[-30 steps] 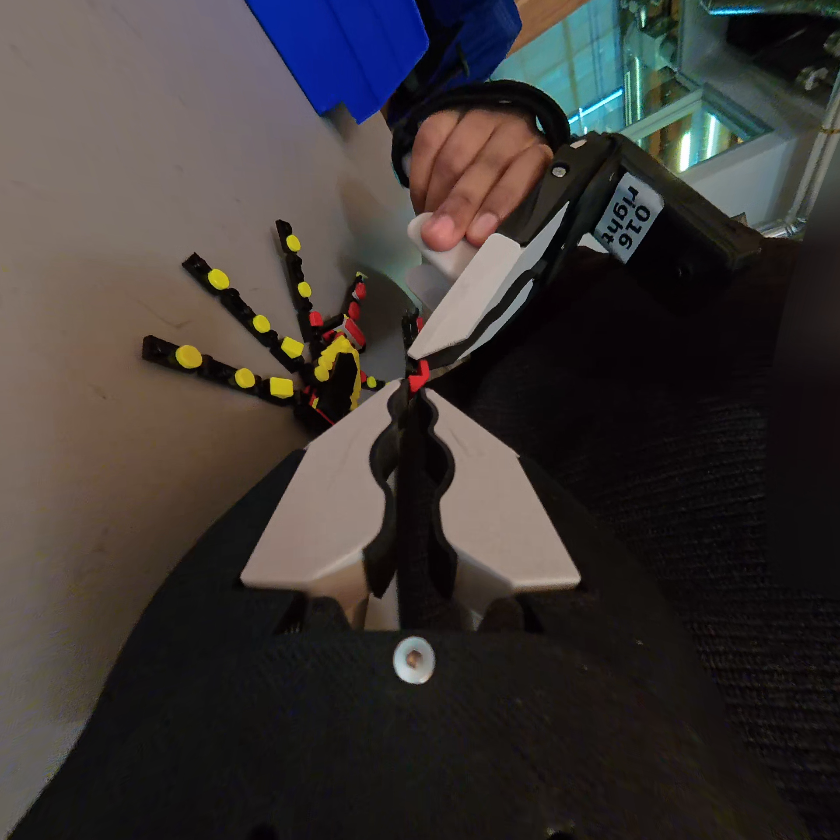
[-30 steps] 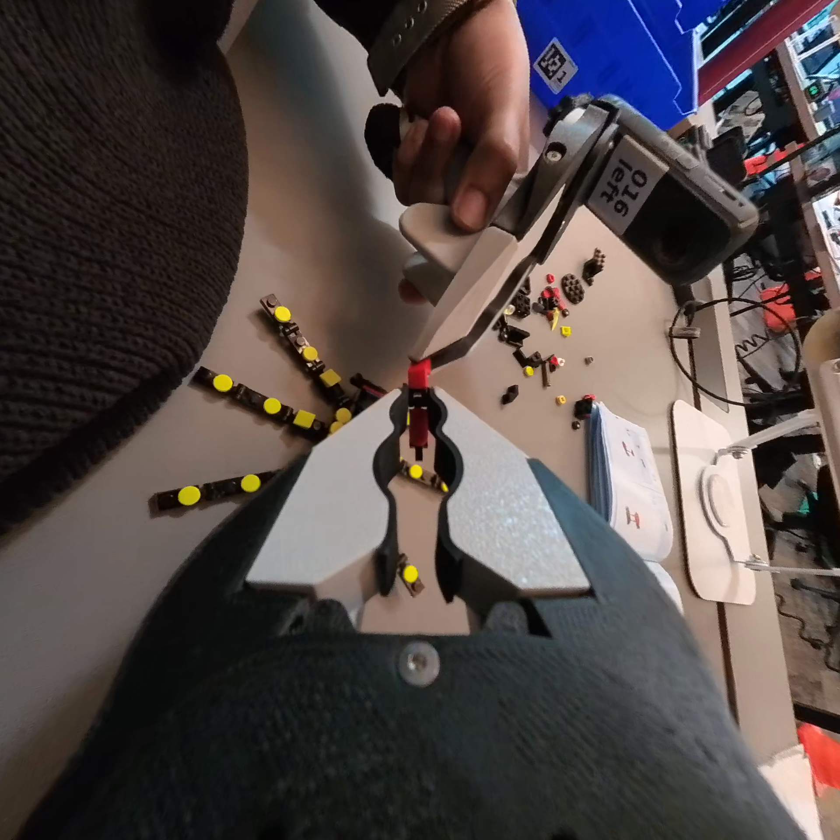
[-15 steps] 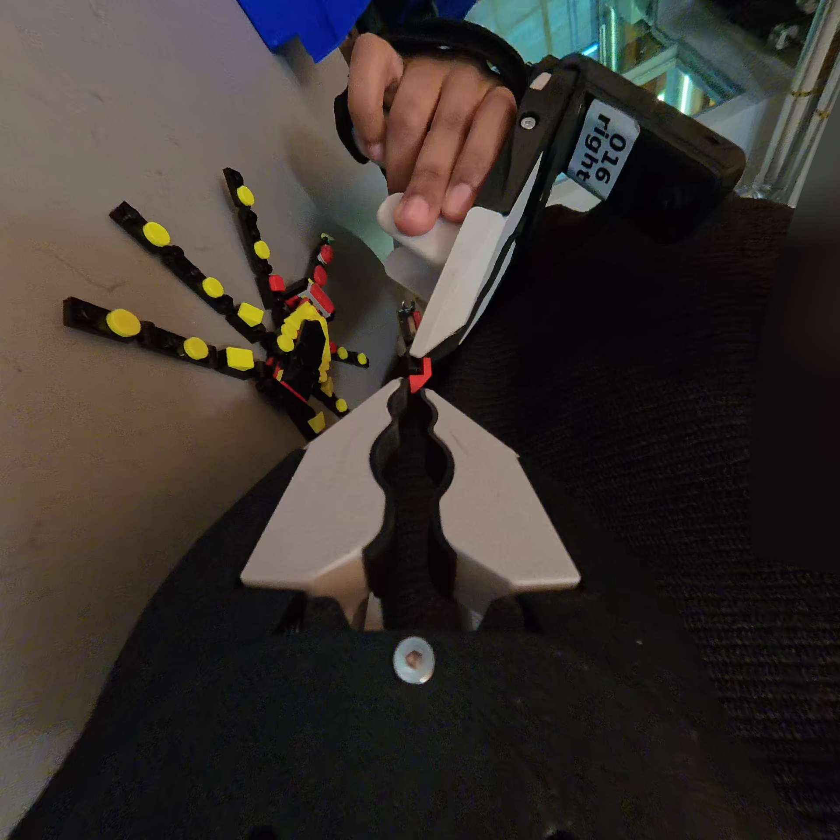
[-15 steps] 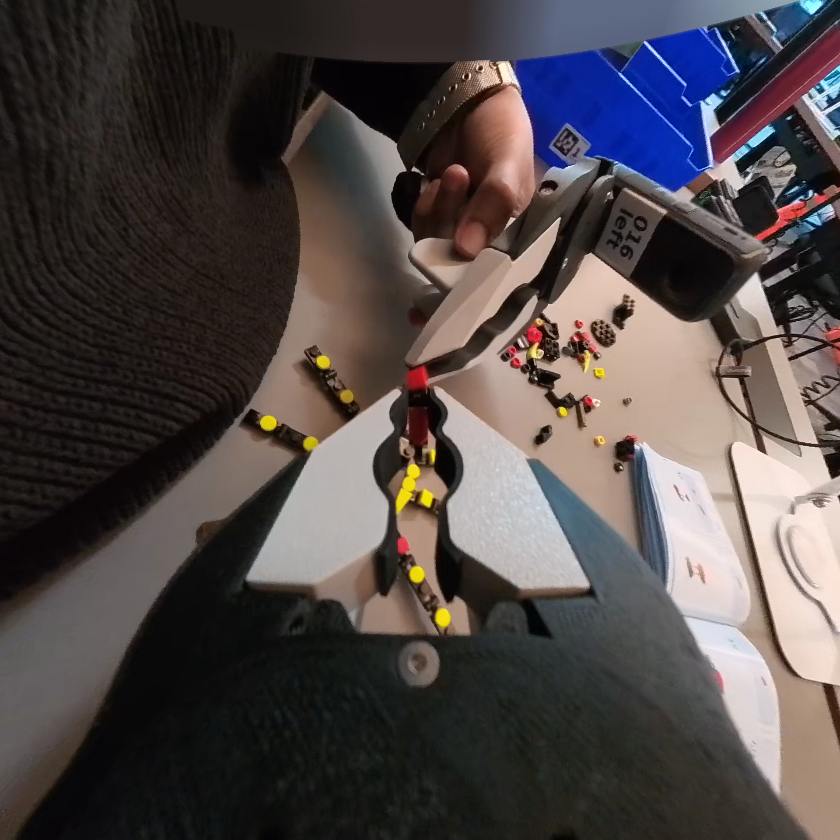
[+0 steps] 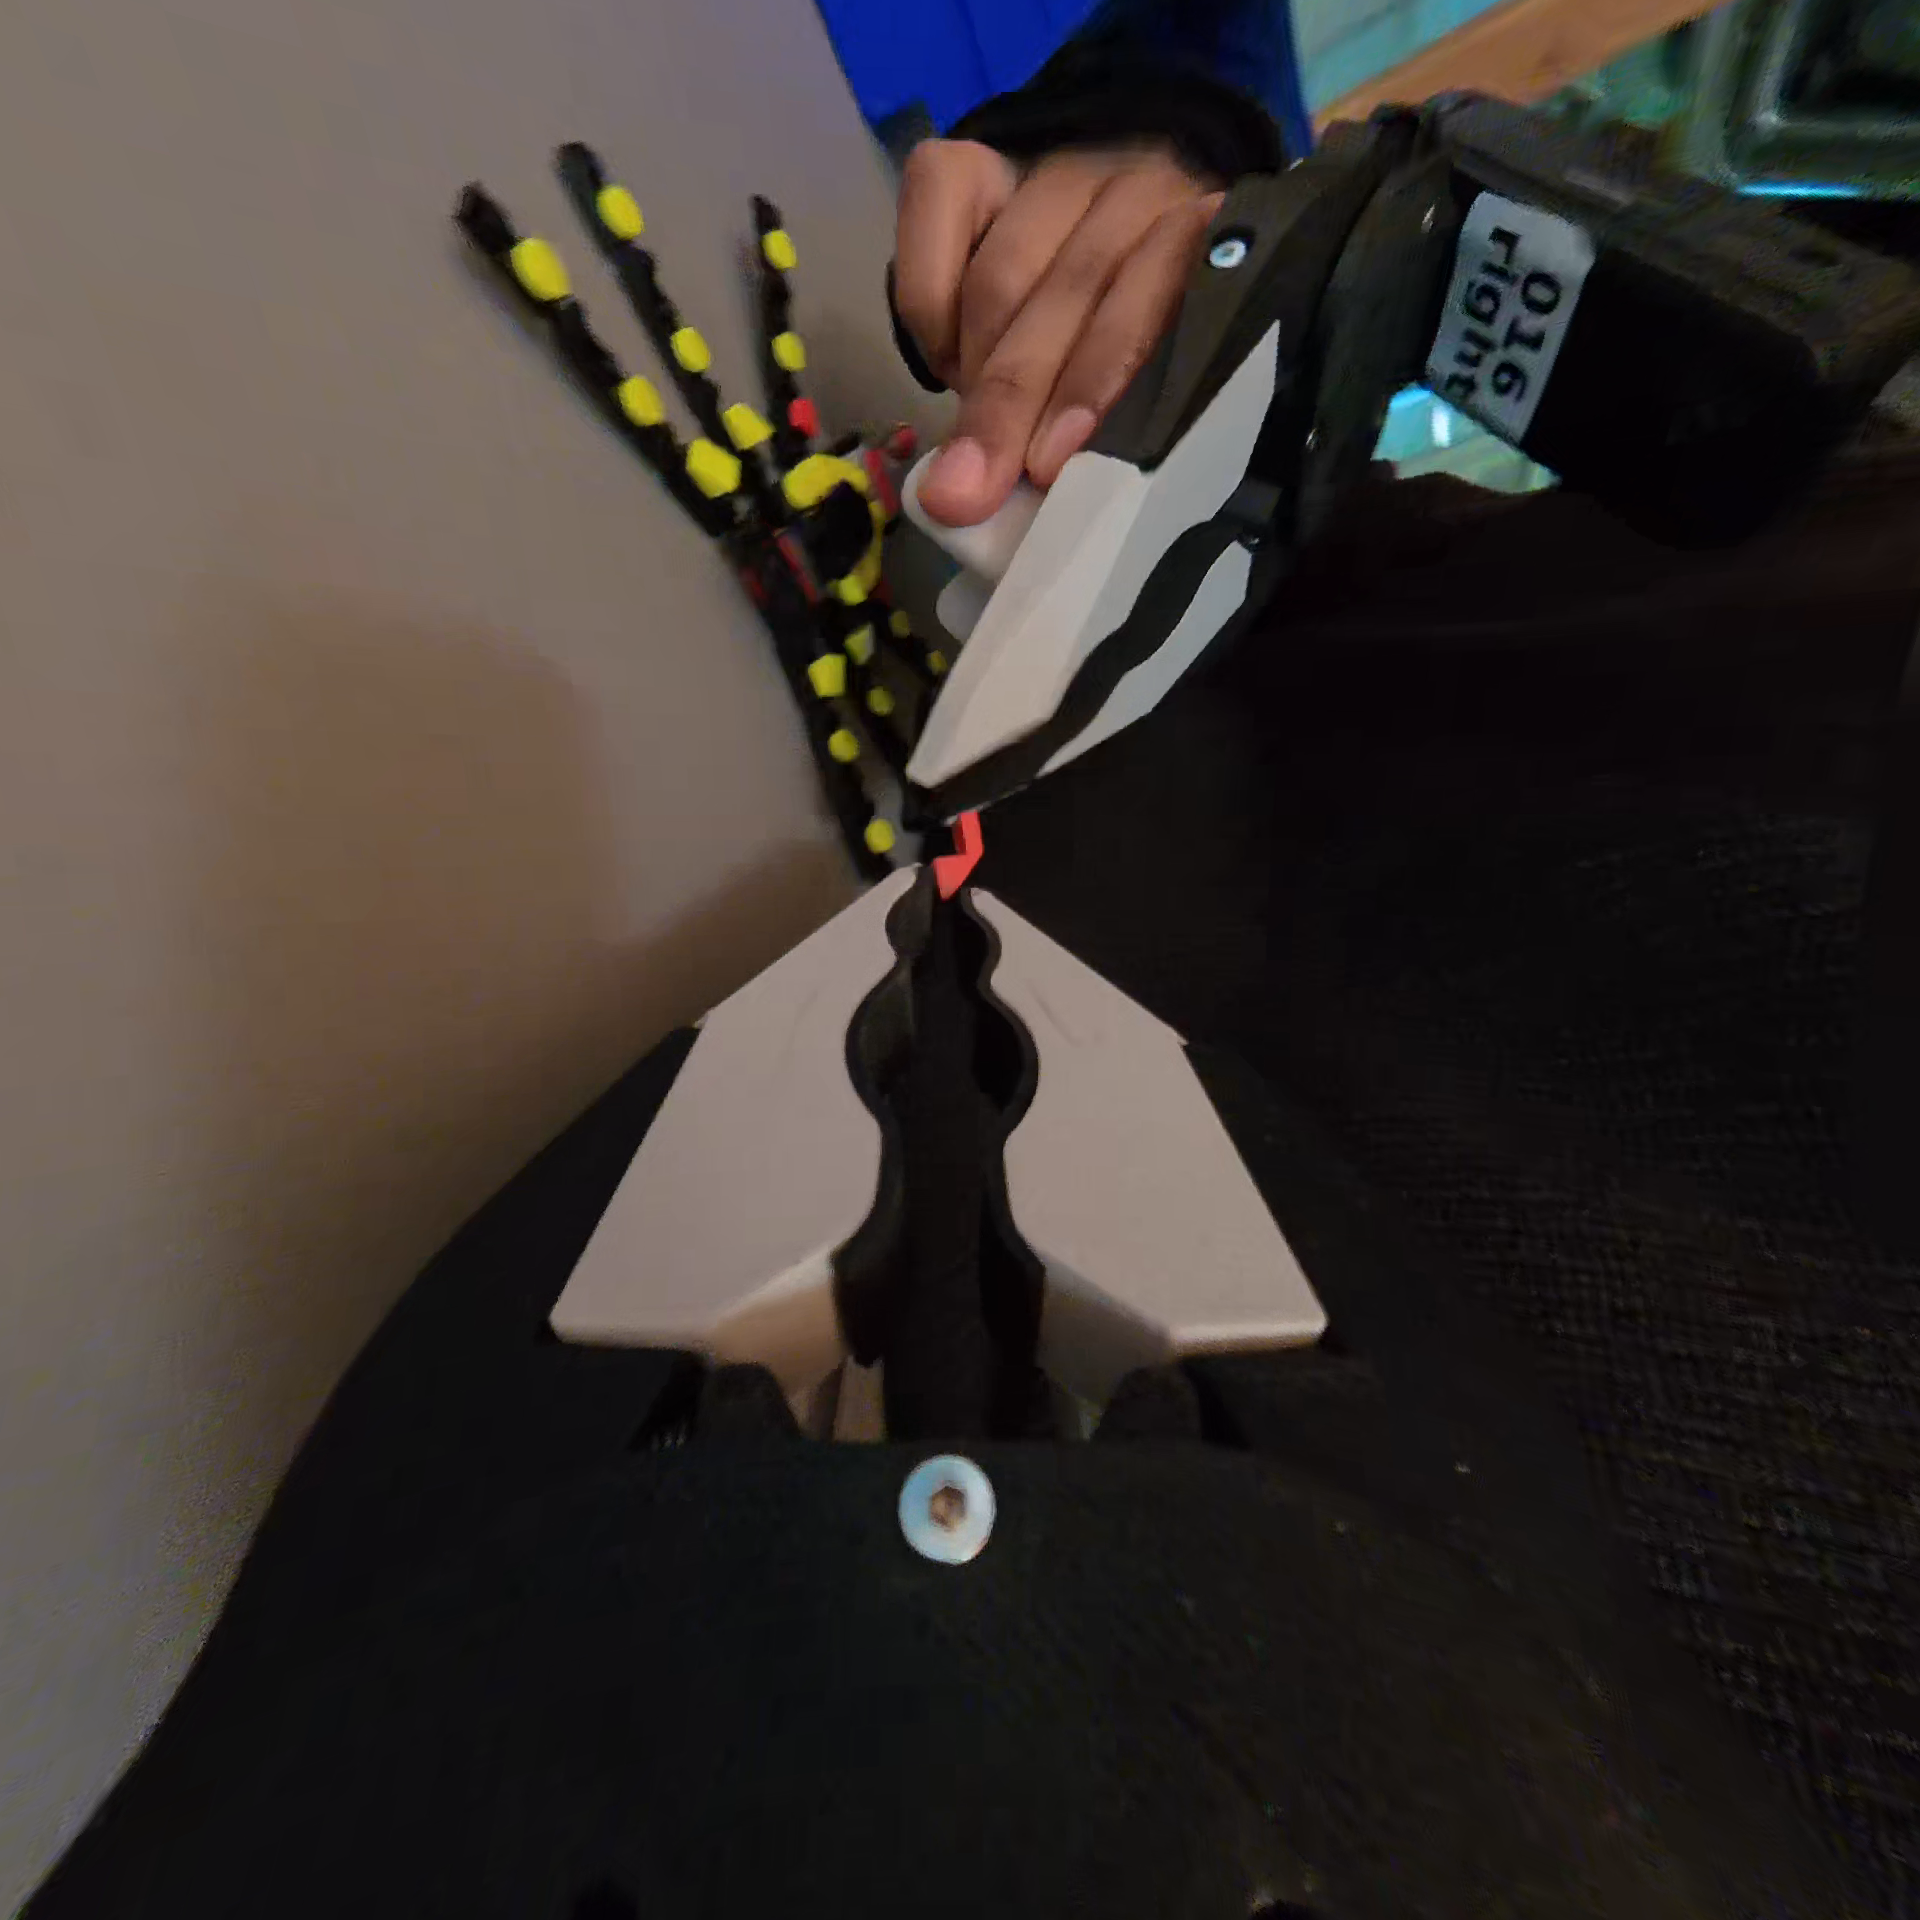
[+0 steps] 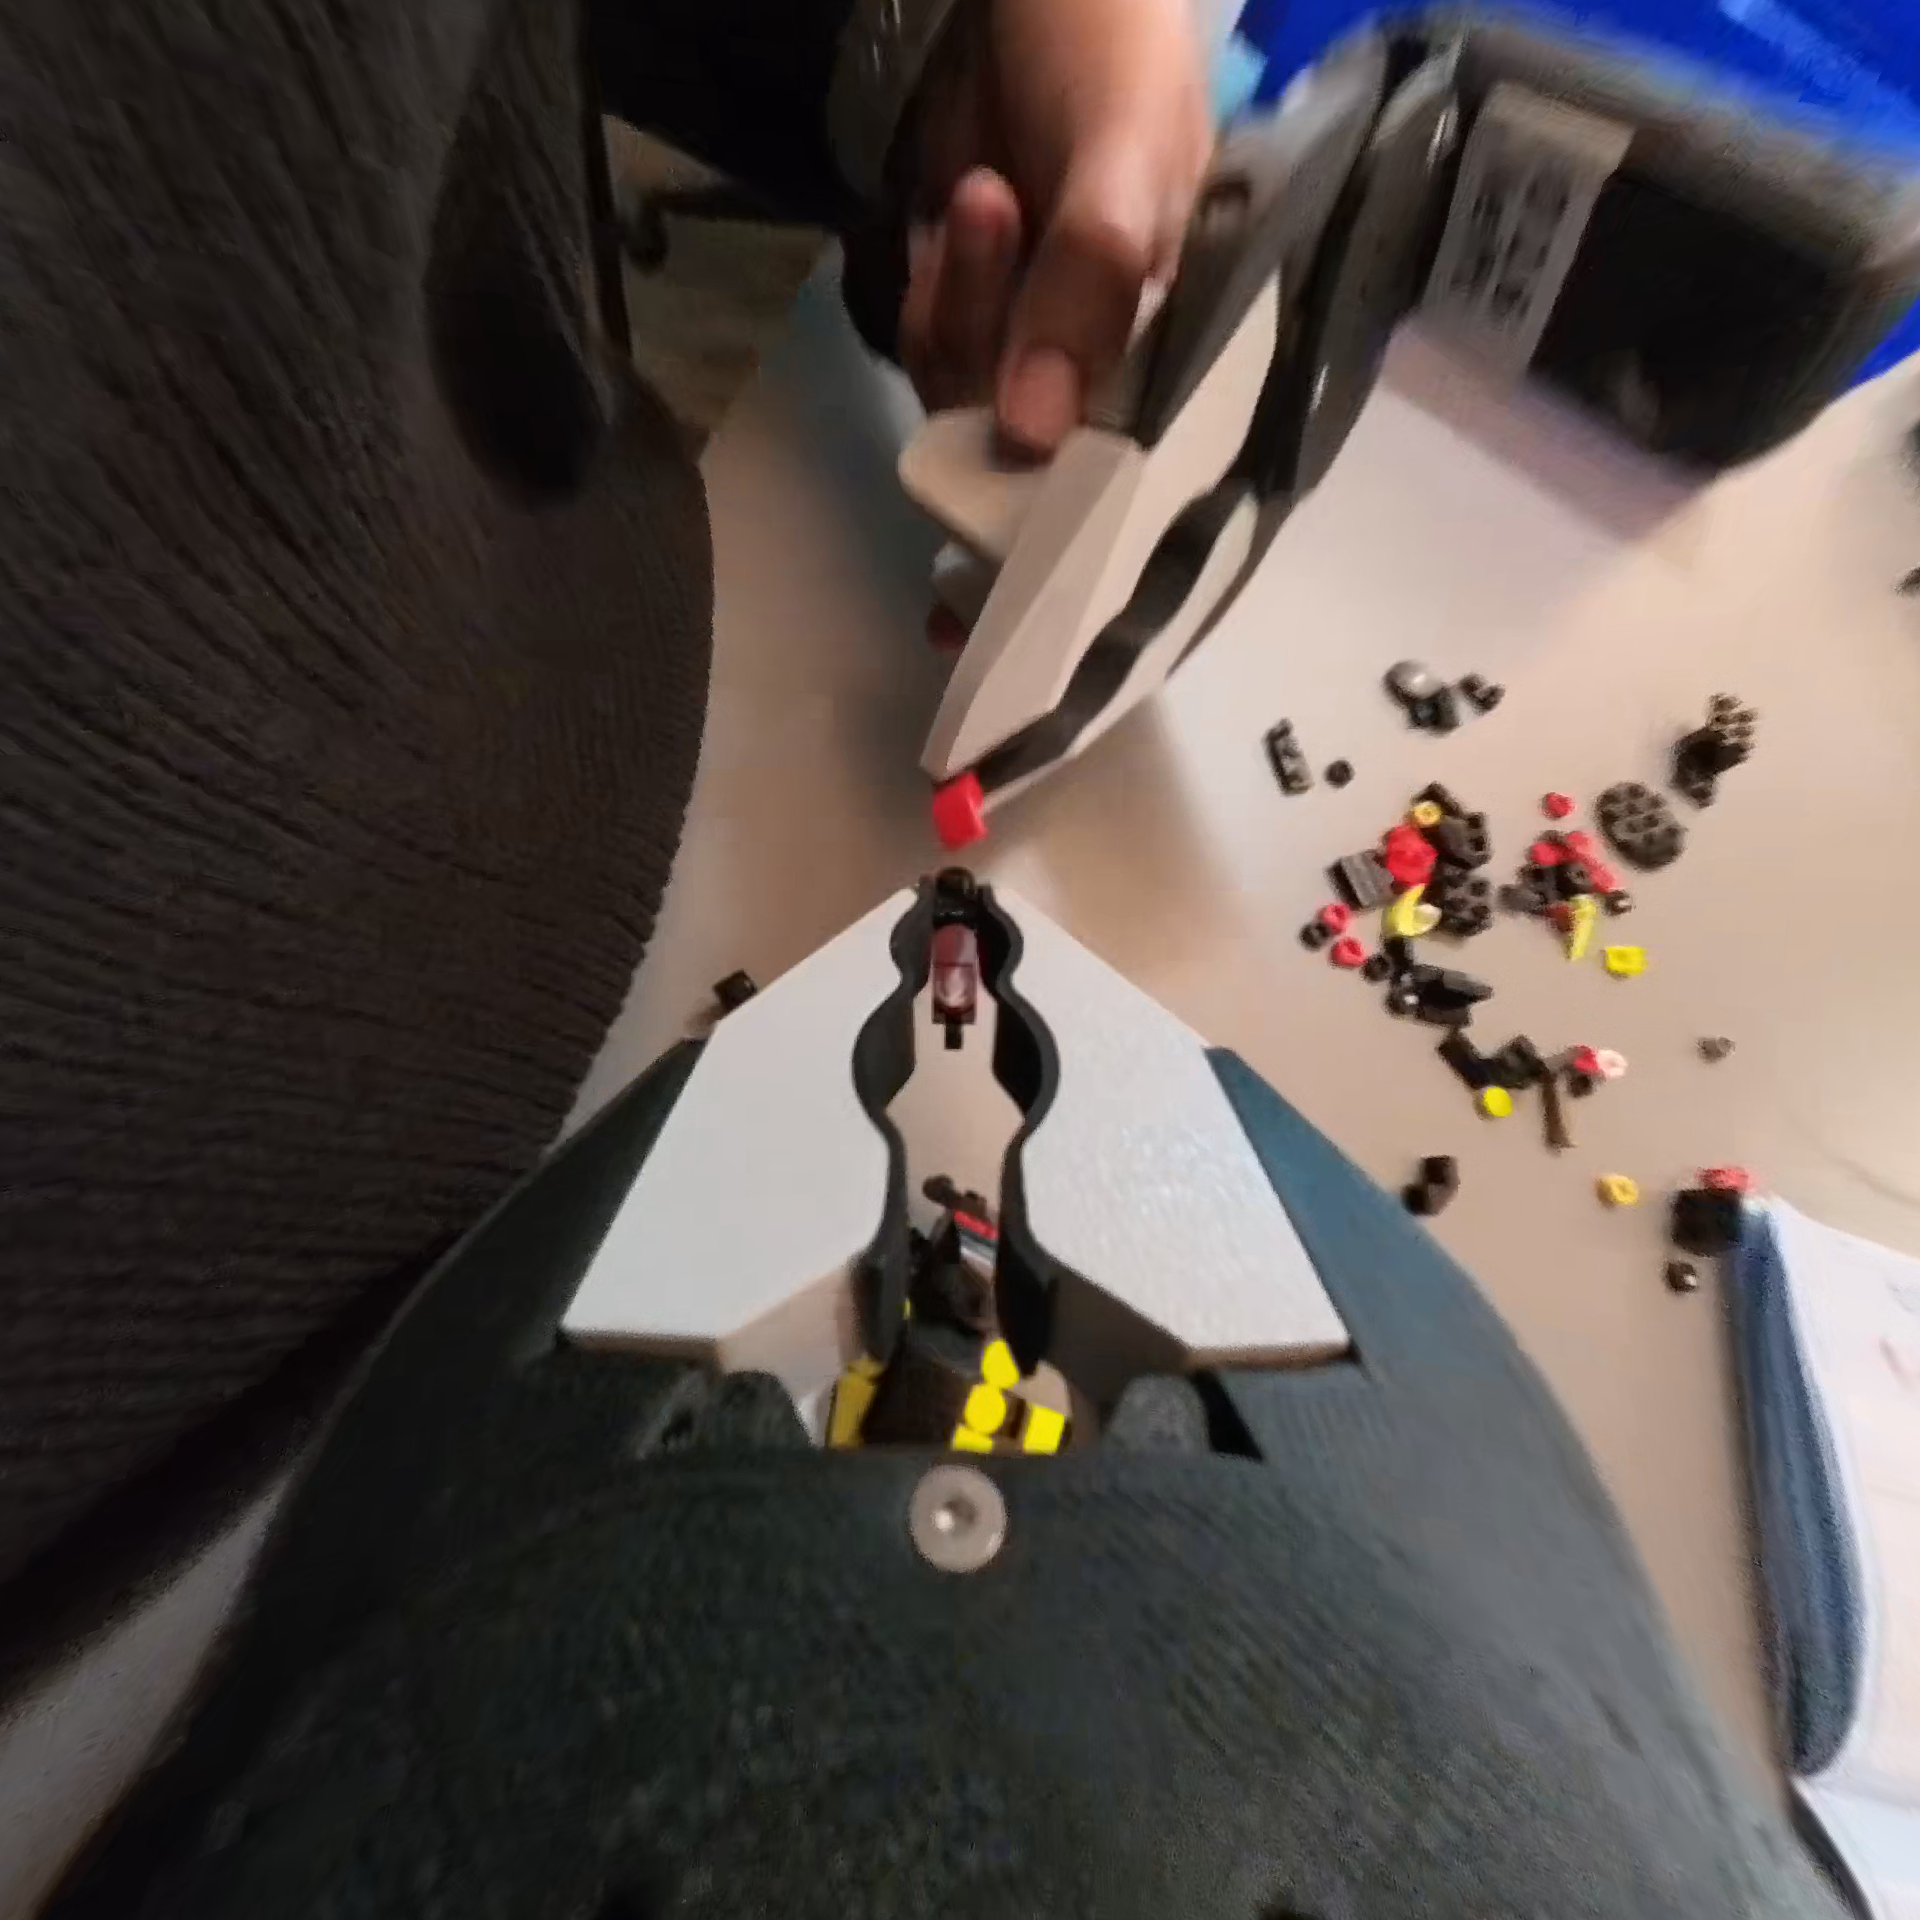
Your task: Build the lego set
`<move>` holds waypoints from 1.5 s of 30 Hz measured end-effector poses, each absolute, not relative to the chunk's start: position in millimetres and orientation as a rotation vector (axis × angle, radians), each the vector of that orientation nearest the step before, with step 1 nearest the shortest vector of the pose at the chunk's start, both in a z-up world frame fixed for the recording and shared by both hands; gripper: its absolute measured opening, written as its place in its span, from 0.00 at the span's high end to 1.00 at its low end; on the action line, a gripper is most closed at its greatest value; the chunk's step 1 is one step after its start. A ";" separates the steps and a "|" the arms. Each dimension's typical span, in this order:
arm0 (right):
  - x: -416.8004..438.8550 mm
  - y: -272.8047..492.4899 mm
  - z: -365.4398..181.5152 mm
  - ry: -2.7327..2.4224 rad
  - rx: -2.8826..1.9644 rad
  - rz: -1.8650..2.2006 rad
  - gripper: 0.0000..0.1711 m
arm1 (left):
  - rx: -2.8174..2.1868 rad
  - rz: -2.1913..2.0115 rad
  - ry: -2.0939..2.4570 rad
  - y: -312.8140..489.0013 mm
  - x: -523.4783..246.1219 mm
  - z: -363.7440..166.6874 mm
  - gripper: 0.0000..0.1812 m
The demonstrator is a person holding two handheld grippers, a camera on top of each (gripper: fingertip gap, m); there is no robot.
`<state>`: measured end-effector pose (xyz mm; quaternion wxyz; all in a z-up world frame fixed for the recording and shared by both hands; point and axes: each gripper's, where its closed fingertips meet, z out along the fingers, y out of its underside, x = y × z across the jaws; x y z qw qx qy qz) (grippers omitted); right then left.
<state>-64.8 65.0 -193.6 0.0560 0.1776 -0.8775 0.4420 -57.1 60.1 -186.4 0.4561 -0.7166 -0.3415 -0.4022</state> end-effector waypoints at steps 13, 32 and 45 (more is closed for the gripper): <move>-69.1 49.8 -228.5 -2.864 0.532 1.149 0.97 | -1.801 -0.898 -0.848 39.2 -51.0 -187.1 1.00; -66.0 40.1 -195.2 -2.655 0.416 1.292 0.94 | -1.785 -0.884 -0.941 44.6 -61.0 -201.6 1.00; -78.4 35.6 -194.6 -2.209 0.831 0.911 0.93 | -1.710 -0.879 -1.020 41.4 -73.0 -202.3 1.00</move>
